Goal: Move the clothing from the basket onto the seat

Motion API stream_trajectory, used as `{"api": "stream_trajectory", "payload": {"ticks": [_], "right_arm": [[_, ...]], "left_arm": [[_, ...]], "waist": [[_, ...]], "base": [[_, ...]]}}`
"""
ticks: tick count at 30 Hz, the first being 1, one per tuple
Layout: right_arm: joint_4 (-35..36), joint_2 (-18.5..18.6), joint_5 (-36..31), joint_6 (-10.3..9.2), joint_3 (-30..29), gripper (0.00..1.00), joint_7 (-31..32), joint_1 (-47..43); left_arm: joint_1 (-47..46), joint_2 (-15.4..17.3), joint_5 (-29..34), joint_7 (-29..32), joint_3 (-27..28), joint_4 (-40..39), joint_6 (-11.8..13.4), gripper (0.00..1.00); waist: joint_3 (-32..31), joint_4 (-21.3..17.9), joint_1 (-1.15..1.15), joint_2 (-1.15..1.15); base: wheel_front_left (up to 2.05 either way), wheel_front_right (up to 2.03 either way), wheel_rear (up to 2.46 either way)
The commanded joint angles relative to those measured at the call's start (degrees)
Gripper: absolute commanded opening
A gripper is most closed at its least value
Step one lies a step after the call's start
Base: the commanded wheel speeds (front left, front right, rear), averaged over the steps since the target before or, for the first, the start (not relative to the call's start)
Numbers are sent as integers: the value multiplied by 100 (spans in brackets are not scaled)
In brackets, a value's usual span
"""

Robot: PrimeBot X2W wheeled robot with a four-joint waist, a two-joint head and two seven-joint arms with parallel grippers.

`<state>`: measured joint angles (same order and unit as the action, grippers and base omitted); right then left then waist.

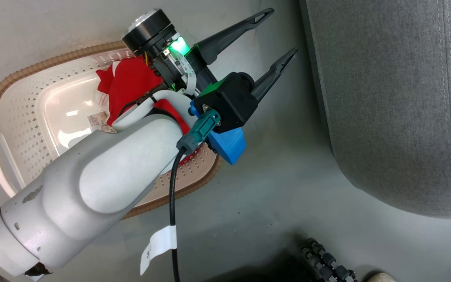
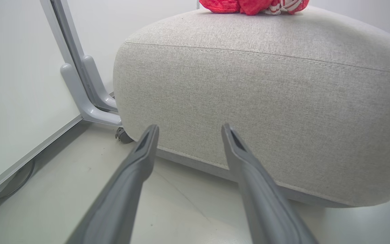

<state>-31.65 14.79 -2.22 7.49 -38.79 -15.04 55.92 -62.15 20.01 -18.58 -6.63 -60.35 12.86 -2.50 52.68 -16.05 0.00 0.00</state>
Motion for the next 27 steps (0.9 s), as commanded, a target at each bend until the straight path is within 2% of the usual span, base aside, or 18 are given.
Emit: {"api": "stream_trajectory", "payload": {"ticks": [1,2,3,10,20,27], "right_arm": [[5,-75,-55,1,-49,0,-22,-18],[32,-148,-90,1,-90,44,-22,-41],[25,-145,-64,1,-131,100,-22,-67],[289,37,305,1,-23,100,-22,-794],[1178,-212,495,1,670,100,-22,-2183],[1791,-422,459,1,1404,100,-22,-2796]], "left_arm": [[-65,38,14,3,-13,-32,22,100],[-54,46,7,-6,-18,-29,30,100],[-48,43,-1,-22,-18,-26,31,100],[118,-103,-93,-275,-31,148,102,100],[617,-358,-450,-772,188,641,249,100],[1250,-433,-644,-862,789,682,468,100]], "waist": [[-12,7,0,0],[-28,13,0,0],[-47,28,0,0],[-454,110,0,0],[-1619,212,0,0],[-2490,527,0,0]], "base": [[0,0,0],[0,0,0],[0,0,0],[0,0,0],[0,0,0],[0,0,0]]}}
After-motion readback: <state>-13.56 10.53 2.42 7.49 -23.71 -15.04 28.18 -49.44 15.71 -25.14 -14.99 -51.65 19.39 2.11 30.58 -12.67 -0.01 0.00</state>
